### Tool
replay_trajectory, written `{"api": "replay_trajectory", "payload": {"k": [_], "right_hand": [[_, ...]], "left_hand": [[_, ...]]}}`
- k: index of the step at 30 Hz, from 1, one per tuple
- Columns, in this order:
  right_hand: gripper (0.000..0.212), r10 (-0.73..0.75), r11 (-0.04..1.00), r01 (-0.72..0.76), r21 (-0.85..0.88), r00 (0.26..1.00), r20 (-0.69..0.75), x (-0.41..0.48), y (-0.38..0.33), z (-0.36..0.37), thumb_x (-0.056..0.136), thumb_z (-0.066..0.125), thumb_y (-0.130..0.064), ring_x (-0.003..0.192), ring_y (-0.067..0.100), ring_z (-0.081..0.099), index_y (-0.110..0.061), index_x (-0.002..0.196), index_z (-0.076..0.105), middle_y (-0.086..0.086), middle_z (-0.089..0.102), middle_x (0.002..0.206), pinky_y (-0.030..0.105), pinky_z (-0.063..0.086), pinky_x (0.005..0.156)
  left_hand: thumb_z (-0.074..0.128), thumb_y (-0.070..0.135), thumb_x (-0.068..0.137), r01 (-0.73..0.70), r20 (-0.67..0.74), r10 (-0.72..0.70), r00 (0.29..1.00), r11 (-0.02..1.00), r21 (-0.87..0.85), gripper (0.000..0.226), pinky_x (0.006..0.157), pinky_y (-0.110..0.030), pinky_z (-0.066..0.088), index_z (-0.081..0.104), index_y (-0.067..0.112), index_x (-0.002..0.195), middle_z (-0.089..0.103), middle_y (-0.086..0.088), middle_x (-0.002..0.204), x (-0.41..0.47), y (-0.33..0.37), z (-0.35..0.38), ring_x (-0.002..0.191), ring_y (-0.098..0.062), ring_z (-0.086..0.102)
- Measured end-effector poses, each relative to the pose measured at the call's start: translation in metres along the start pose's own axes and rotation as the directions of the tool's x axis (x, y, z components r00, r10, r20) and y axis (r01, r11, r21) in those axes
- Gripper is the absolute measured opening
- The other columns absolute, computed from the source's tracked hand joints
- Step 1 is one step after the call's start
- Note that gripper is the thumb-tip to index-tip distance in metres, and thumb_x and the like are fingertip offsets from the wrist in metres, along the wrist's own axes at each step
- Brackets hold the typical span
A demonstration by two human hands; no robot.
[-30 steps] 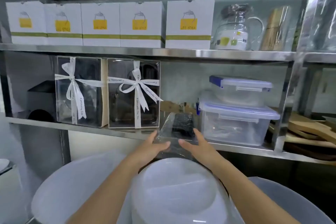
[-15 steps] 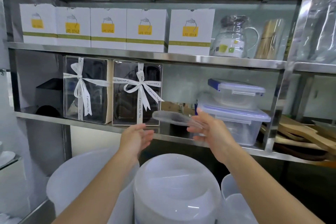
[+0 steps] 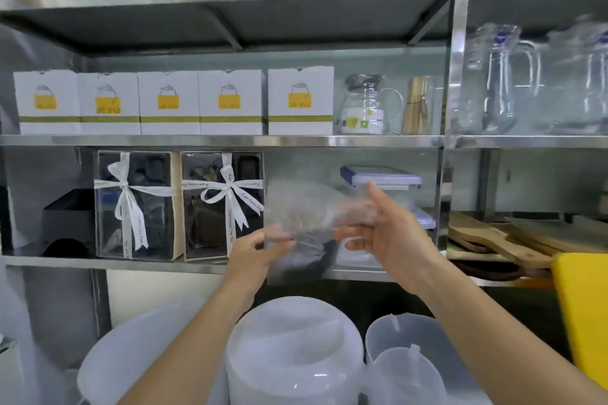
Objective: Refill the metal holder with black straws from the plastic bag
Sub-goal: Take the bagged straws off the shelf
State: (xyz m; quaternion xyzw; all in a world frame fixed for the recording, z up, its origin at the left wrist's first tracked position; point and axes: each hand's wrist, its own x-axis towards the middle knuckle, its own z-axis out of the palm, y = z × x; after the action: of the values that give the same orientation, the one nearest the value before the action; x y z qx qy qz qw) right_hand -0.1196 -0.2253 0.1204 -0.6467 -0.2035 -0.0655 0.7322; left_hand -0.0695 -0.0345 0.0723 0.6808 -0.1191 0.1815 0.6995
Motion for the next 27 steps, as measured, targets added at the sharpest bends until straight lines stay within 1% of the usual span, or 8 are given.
{"api": "replay_trajectory", "payload": {"k": [5,7,11,14,16,19,23,27], "right_hand": [[0.045,-0.087,0.968,0.115,0.223,0.987,-0.132,-0.014,-0.023,-0.008,0.092,0.036,-0.045,0.061,0.017,0.053,-0.011,0.115,0.055,0.006,0.062,0.068,0.03,0.041,0.063],[0.04,-0.12,0.983,0.141,0.114,0.978,-0.172,-0.021,-0.03,-0.012,0.088,0.047,-0.038,0.064,0.015,0.046,-0.011,0.116,0.057,0.002,0.055,0.071,0.029,0.037,0.065],[0.049,-0.13,0.981,0.109,-0.159,0.984,-0.125,-0.041,-0.044,-0.016,0.073,0.061,-0.033,0.102,0.01,0.052,-0.026,0.12,0.055,-0.004,0.056,0.114,0.024,0.038,0.081],[0.055,-0.119,0.983,0.11,-0.144,0.992,-0.052,-0.058,-0.053,-0.013,0.071,0.064,-0.027,0.112,0.007,0.049,-0.032,0.124,0.049,-0.004,0.054,0.122,0.02,0.037,0.086],[0.057,-0.099,0.991,0.096,-0.097,0.995,-0.025,-0.07,-0.057,-0.01,0.068,0.066,-0.027,0.109,0.011,0.056,-0.033,0.123,0.051,0.0,0.062,0.119,0.026,0.038,0.09],[0.045,-0.102,0.994,0.101,-0.047,0.995,-0.017,-0.094,-0.059,0.0,0.072,0.065,-0.023,0.096,0.012,0.065,-0.023,0.117,0.059,0.004,0.07,0.107,0.027,0.046,0.082],[0.019,-0.062,0.996,0.057,-0.068,0.995,-0.079,-0.132,-0.049,0.013,0.083,0.06,-0.015,0.083,0.009,0.067,-0.016,0.1,0.069,-0.001,0.073,0.09,0.025,0.051,0.075],[0.017,0.047,0.996,-0.059,-0.064,0.982,-0.181,-0.174,-0.025,0.024,0.084,0.06,-0.016,0.072,0.011,0.065,-0.005,0.093,0.071,0.005,0.071,0.082,0.026,0.051,0.068]], "left_hand": [[0.069,-0.002,0.073,-0.081,-0.079,0.079,0.994,0.996,-0.024,0.015,0.079,-0.017,0.043,0.065,0.012,0.068,0.066,0.001,0.082,-0.01,0.03,0.014,0.078,-0.004,0.058],[0.069,0.001,0.075,-0.104,-0.102,0.1,0.99,0.994,-0.03,0.014,0.084,-0.023,0.043,0.065,0.012,0.069,0.067,-0.001,0.082,-0.015,0.043,0.017,0.08,-0.009,0.06],[0.067,0.001,0.077,-0.141,-0.086,0.137,0.987,0.989,-0.043,0.021,0.081,-0.024,0.046,0.062,0.016,0.063,0.068,0.011,0.059,-0.03,0.072,0.021,0.069,-0.002,0.062],[0.067,0.006,0.078,-0.134,-0.061,0.132,0.989,0.99,-0.041,0.012,0.083,-0.025,0.046,0.062,0.013,0.07,0.066,-0.001,0.074,-0.048,0.094,0.023,0.079,-0.013,0.063],[0.067,0.007,0.079,-0.134,-0.047,0.132,0.99,0.99,-0.042,0.009,0.079,-0.019,0.049,0.062,0.012,0.074,0.065,-0.005,0.08,-0.064,0.105,0.024,0.082,-0.016,0.062],[0.067,0.006,0.078,-0.122,-0.019,0.122,0.992,0.992,-0.03,0.004,0.07,-0.01,0.05,0.064,0.007,0.079,0.065,-0.004,0.078,-0.093,0.115,0.026,0.076,-0.012,0.062],[0.068,0.005,0.077,-0.033,-0.002,0.033,0.999,0.999,-0.018,0.006,0.078,-0.024,0.051,0.064,0.009,0.076,0.066,-0.004,0.076,-0.135,0.11,0.021,0.075,-0.014,0.062],[0.067,0.005,0.079,0.139,0.019,-0.138,0.99,0.989,-0.042,0.004,0.083,-0.041,0.054,0.064,0.007,0.076,0.069,-0.012,0.082,-0.182,0.088,0.014,0.08,-0.025,0.065]]}}
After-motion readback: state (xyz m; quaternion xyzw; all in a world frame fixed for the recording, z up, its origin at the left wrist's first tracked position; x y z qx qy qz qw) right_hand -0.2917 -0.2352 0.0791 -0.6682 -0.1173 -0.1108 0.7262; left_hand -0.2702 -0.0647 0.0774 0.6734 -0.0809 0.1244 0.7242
